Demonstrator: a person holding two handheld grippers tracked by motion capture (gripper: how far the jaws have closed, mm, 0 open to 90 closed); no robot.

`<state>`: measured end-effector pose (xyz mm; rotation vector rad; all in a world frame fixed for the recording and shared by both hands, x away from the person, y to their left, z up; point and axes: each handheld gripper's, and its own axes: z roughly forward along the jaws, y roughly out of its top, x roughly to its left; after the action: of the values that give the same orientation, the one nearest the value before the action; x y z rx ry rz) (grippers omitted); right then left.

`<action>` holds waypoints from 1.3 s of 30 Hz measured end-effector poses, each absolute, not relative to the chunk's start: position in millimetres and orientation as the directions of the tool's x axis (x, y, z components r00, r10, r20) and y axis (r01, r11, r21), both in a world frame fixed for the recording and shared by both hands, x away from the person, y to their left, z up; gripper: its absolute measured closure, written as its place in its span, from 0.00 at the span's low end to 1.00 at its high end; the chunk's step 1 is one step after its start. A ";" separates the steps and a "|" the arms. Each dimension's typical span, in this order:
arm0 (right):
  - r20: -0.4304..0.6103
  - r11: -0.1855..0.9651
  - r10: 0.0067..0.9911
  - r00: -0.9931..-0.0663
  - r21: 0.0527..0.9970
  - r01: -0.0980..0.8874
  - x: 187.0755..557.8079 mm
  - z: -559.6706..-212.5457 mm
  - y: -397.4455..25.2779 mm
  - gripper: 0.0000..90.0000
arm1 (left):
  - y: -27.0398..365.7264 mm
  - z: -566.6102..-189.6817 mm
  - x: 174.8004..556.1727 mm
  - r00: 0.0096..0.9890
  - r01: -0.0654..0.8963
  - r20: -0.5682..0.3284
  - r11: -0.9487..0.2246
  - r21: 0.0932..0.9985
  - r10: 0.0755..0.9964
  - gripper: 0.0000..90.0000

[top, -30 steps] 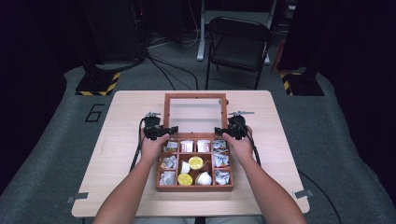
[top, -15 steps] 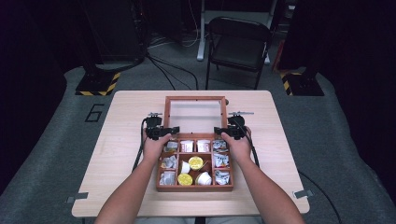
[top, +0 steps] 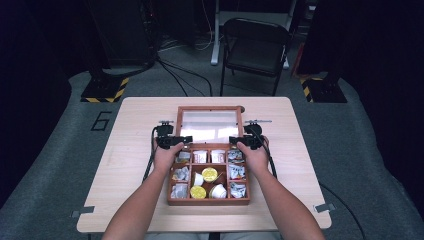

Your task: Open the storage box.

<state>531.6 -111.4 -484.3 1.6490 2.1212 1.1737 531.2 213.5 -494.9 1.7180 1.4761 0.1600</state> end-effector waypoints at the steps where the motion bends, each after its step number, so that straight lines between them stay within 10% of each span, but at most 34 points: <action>1: 0.302 0.053 0.886 -0.351 0.687 0.725 532.1 -485.0 -111.9 0.36 | 213.7 -495.5 531.5 0.291 0.761 -0.418 0.056 0.646 0.861 0.28; 39: 0.415 -0.022 0.862 -0.291 0.605 0.796 537.9 -493.6 -118.2 0.37 | 215.7 -501.1 536.6 0.247 0.806 -0.459 0.082 0.586 0.853 0.26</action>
<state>537.9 -118.2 -493.6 1.8177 2.1364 1.2186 536.6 215.7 -501.1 1.7071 1.5454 0.0737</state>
